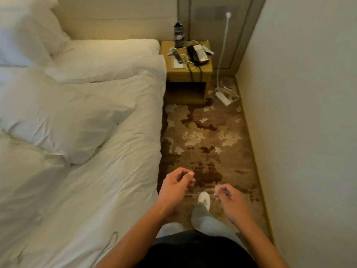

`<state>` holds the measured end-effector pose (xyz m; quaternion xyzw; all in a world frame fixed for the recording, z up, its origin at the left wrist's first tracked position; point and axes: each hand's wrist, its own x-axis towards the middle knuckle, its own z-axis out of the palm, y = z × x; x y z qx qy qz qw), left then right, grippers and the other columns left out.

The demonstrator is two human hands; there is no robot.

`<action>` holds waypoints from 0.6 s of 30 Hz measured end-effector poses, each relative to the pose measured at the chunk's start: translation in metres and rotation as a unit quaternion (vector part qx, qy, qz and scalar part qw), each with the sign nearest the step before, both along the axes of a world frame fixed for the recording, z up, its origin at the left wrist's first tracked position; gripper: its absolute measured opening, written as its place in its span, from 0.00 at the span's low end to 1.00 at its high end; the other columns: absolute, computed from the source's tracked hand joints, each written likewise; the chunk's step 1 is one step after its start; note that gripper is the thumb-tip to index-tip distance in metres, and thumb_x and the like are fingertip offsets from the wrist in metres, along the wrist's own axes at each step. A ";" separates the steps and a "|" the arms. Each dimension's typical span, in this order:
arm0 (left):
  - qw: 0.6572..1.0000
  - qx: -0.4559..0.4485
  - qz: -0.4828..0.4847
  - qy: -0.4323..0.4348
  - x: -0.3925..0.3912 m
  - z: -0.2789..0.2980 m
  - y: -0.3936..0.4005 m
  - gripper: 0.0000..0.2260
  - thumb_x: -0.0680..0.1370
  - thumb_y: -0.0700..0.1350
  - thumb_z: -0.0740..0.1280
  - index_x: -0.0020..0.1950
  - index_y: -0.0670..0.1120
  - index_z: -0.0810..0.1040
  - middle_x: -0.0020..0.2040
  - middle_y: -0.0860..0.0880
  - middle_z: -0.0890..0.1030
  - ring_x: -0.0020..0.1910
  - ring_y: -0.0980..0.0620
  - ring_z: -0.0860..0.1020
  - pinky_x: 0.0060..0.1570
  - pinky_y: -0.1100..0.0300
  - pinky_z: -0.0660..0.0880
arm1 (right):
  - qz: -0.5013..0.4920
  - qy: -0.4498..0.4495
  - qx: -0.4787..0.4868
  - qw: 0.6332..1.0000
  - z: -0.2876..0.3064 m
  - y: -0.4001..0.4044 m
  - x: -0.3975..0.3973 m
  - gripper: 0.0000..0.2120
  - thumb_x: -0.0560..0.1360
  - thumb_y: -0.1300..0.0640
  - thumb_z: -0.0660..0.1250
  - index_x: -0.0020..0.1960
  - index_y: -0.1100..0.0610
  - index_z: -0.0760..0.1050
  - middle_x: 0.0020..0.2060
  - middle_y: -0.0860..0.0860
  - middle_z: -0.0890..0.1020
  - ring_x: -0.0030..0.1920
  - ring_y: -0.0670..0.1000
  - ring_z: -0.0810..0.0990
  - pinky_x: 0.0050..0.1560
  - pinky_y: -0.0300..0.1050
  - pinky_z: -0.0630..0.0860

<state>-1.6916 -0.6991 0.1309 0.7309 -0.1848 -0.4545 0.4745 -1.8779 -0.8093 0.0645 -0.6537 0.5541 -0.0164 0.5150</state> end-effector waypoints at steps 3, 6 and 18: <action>0.994 0.024 0.102 -0.005 0.049 0.006 -0.028 0.07 0.83 0.49 0.65 0.52 0.52 0.83 0.45 0.51 0.87 0.45 0.54 0.85 0.51 0.54 0.82 | 0.108 -0.027 0.010 0.994 0.016 -0.073 0.092 0.08 0.82 0.45 0.65 0.48 0.43 0.81 0.43 0.43 0.86 0.44 0.42 0.85 0.42 0.38 0.76; 0.980 0.043 0.194 -0.016 0.095 0.011 -0.047 0.08 0.83 0.49 0.64 0.51 0.52 0.83 0.44 0.53 0.87 0.43 0.57 0.84 0.49 0.57 0.82 | 0.221 -0.054 -0.005 0.974 0.037 -0.127 0.187 0.07 0.82 0.46 0.65 0.49 0.42 0.81 0.43 0.40 0.86 0.45 0.40 0.84 0.42 0.35 0.77; 0.929 0.037 0.367 0.036 0.328 -0.023 -0.159 0.08 0.82 0.49 0.64 0.50 0.51 0.83 0.43 0.52 0.86 0.44 0.54 0.85 0.49 0.56 0.83 | 0.396 -0.025 -0.062 0.916 0.039 -0.237 0.472 0.04 0.83 0.46 0.66 0.52 0.40 0.79 0.45 0.41 0.84 0.46 0.41 0.83 0.43 0.34 0.77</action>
